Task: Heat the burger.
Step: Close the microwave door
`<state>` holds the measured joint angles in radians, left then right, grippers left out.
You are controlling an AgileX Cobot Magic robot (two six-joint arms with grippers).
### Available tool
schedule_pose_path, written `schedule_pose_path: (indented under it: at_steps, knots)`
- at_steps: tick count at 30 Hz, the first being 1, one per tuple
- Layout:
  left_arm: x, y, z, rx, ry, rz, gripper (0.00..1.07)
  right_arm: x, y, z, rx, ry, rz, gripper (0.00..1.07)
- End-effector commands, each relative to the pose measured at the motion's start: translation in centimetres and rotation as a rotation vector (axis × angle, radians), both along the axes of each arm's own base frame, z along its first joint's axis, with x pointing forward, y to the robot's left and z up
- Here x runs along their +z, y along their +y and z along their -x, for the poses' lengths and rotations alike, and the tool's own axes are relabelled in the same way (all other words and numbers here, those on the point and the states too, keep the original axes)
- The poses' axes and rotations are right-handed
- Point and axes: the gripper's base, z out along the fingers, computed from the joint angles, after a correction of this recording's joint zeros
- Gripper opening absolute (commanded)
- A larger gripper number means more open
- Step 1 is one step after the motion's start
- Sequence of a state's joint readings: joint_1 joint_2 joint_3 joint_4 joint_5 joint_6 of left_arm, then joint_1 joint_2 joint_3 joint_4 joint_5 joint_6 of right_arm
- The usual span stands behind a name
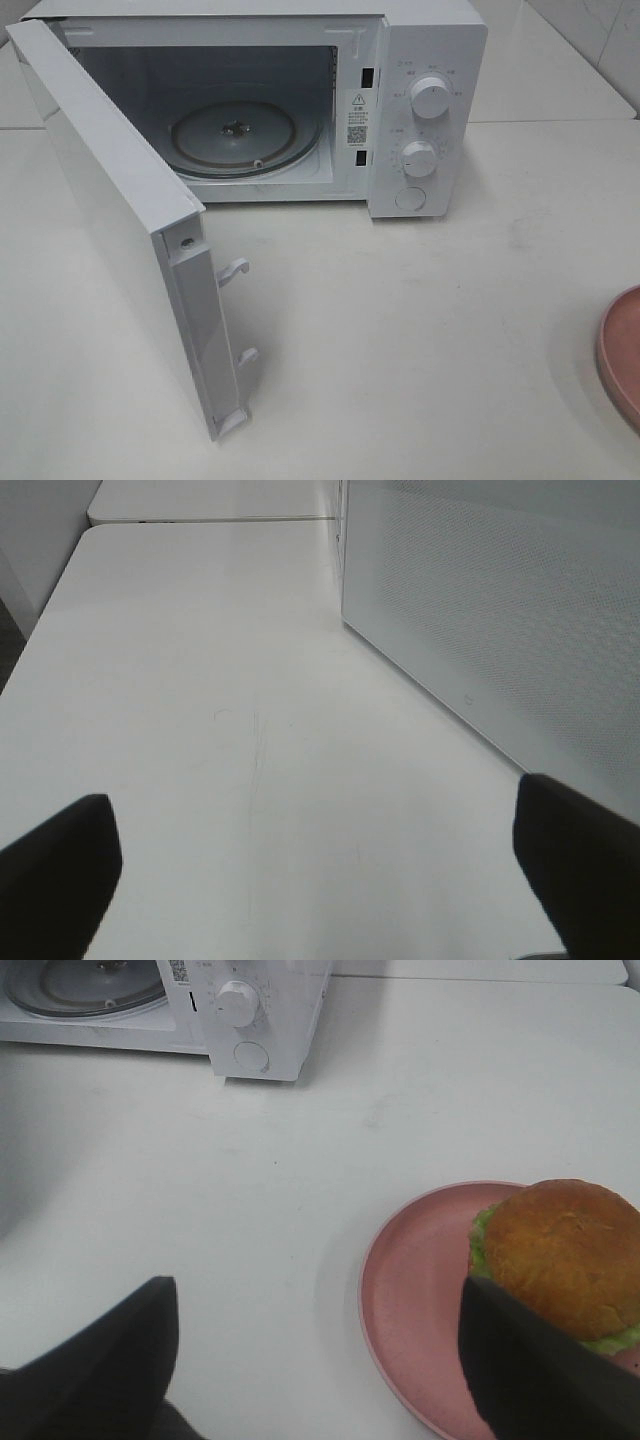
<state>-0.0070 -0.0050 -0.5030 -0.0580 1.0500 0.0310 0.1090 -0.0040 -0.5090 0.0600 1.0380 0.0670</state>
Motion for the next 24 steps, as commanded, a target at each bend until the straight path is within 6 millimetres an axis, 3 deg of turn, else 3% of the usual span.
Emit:
schedule_pose_path:
  at_steps: [1,24]
  knots:
    - [-0.01,-0.03,0.18,0.002,-0.028,0.011,1.0,-0.08,-0.01,0.36,0.002,-0.026,0.003,0.75]
    - [-0.01,-0.03,0.18,0.002,-0.028,0.011,1.0,-0.08,-0.01,0.36,0.002,-0.026,0.003,0.74]
